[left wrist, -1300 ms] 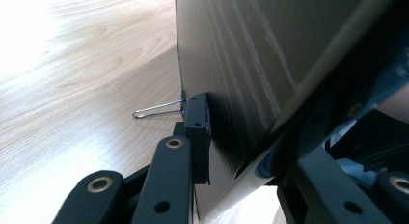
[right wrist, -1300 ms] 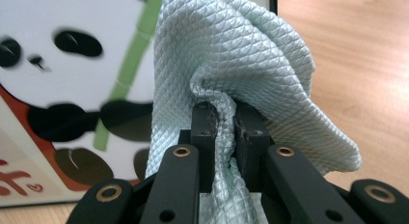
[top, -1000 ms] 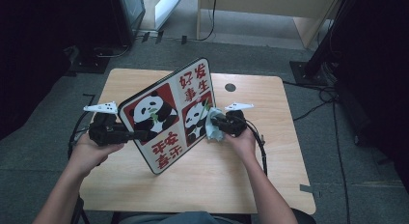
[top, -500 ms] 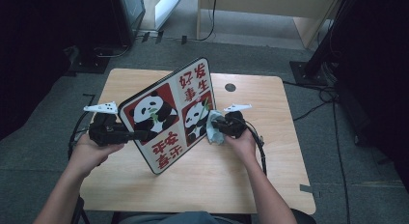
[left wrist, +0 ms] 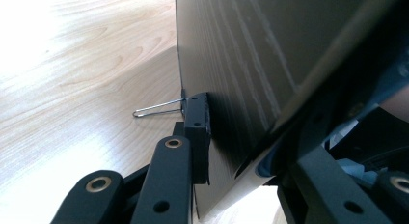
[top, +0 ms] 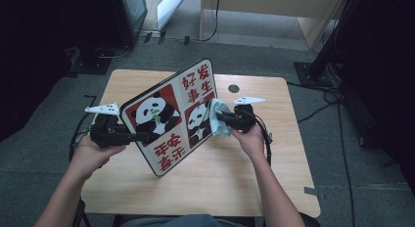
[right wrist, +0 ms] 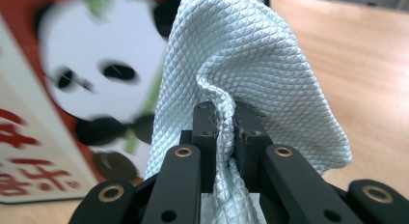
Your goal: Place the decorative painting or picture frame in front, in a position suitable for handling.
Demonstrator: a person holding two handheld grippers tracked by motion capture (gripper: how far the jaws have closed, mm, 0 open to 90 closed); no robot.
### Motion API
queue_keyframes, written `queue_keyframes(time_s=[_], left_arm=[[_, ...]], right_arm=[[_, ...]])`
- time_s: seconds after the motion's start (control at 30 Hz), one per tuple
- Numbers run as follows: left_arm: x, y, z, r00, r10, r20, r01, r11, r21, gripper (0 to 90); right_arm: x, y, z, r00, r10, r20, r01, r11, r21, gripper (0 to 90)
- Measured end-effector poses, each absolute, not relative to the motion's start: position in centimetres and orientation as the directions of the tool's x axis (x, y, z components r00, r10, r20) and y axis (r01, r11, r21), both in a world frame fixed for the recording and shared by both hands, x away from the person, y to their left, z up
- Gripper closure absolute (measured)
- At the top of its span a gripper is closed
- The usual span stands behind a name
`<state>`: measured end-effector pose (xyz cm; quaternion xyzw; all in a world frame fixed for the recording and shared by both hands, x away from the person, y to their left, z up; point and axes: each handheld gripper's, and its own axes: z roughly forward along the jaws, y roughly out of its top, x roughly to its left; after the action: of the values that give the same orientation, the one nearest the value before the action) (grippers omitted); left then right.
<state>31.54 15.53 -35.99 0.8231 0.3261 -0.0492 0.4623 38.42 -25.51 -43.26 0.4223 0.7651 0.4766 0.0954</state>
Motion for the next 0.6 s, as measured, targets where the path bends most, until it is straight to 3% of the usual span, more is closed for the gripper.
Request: queue_keyframes(time_s=[0.6], left_arm=[[31.6,15.5,-36.0,0.782,0.491,-0.384,0.583,-0.359,0.729,73.9]], right_arm=[[39.5,-22.6,-33.2,-0.728,0.667,0.155,0.416,0.251,0.874,81.5]])
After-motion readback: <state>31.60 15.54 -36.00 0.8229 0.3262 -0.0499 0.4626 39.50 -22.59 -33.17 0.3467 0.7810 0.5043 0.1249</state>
